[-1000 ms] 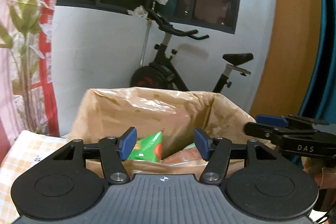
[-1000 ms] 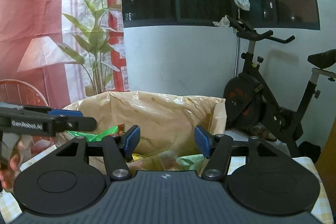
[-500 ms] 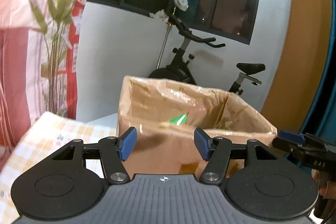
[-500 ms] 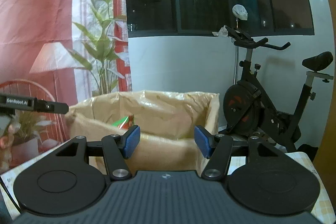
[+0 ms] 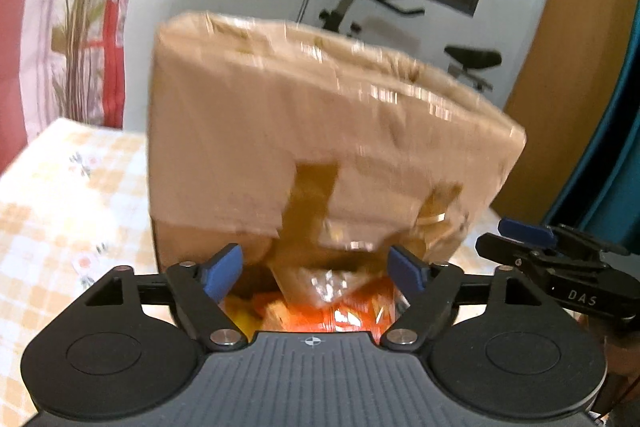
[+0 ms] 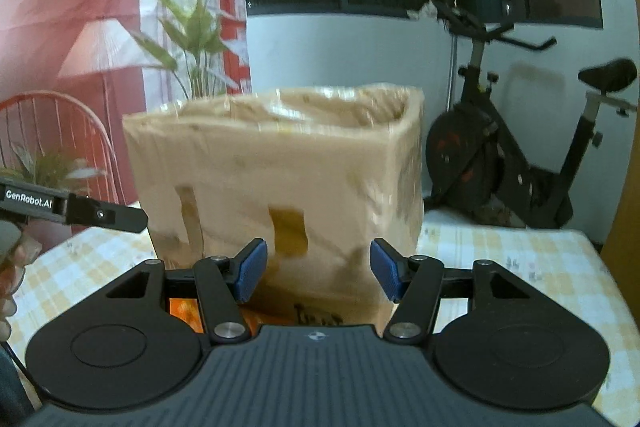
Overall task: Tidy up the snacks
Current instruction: 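Move both tools back from the box to the snack pile, then grasp the orange chip bag with the left tool while the right tool grasps the white-blue packet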
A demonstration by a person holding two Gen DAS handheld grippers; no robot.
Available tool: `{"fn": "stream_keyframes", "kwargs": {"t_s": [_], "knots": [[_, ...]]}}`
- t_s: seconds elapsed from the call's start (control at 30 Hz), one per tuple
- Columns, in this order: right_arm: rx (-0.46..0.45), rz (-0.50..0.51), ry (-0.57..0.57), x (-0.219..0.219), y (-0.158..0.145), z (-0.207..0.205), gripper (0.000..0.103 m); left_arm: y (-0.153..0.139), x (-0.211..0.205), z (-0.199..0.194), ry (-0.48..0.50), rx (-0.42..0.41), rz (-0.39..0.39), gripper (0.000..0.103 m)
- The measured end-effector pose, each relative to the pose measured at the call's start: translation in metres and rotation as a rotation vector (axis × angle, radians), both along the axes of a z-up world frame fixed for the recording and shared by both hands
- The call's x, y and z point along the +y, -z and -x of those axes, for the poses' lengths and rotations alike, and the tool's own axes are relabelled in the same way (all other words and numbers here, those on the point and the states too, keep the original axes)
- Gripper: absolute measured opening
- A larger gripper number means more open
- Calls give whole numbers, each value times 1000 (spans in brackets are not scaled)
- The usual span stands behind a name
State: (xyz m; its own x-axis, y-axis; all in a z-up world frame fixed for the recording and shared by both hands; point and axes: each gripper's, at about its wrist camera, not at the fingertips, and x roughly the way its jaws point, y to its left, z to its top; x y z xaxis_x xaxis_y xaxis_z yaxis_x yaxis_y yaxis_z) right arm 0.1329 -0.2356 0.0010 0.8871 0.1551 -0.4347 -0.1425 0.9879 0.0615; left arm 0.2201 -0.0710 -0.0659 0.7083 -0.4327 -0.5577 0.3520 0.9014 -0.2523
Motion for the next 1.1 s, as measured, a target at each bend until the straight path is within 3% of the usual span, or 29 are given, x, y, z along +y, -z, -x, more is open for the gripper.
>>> {"fn": "stream_keyframes", "kwargs": {"t_s": [0.2, 0.33, 0.63, 0.7, 0.77, 0.9, 1.1], "knots": [[60, -14, 10, -3, 18, 2, 61, 26, -10, -7, 20, 96, -22, 83], [95, -18, 12, -7, 28, 2, 61, 40, -22, -8, 47, 117, -83, 88], [144, -24, 15, -9, 42, 3, 61, 68, -24, -11, 81, 178, -103, 89], [156, -25, 16, -10, 46, 1, 61, 71, -20, -10, 91, 184, -73, 80], [169, -28, 16, -11, 49, 1, 61, 69, -14, -7, 98, 170, -58, 65], [202, -19, -11, -9, 57, -3, 61, 58, 1, 9, 83, 110, -46, 62], [243, 42, -122, 5, 73, -16, 64, 36, 35, 32, -16, 59, 5, 61]]}}
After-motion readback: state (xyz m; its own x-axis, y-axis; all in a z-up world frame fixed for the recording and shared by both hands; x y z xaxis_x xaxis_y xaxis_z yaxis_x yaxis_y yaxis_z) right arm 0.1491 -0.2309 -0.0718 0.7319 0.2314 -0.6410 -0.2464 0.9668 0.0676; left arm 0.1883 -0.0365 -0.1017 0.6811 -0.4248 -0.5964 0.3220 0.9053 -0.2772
